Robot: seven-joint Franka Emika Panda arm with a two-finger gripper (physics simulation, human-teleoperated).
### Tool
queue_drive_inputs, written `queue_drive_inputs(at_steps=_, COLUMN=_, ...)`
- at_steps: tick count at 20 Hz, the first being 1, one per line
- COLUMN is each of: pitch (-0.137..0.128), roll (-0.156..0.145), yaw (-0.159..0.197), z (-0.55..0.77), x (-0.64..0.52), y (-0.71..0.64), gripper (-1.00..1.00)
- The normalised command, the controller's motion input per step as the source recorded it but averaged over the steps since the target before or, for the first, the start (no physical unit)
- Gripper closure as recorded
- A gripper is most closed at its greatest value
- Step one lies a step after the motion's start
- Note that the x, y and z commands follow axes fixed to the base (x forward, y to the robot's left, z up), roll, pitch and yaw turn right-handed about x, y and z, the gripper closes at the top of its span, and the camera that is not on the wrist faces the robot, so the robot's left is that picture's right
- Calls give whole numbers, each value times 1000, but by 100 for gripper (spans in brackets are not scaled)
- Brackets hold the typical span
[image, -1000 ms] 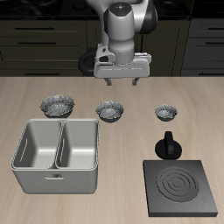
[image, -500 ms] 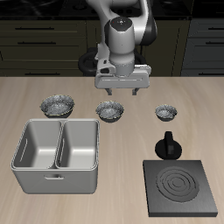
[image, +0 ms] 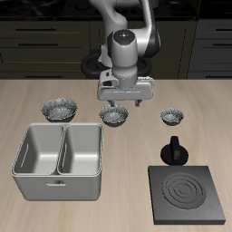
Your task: Place the medium-sized bowl inside the left compartment of the bowl drainer
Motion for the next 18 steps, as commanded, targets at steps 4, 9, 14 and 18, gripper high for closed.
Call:
queue_drive_inputs(at_steps=4, pitch=45, roll=5, yaw=-17, z=-285, x=44, y=-20, gripper=-100)
queue_drive_inputs(at_steps=9, pitch=40, roll=8, yaw=-14, z=-255, x=13, y=-27, gripper=-100)
queue_drive_inputs(at_steps=14, pitch=59, roll=68, yaw=-36, z=-236, x=15, y=50, gripper=-100)
queue_drive_inputs(at_steps=18, pitch=-7, roll=7, yaw=13, z=-114, x=-45, y=69, gripper=100)
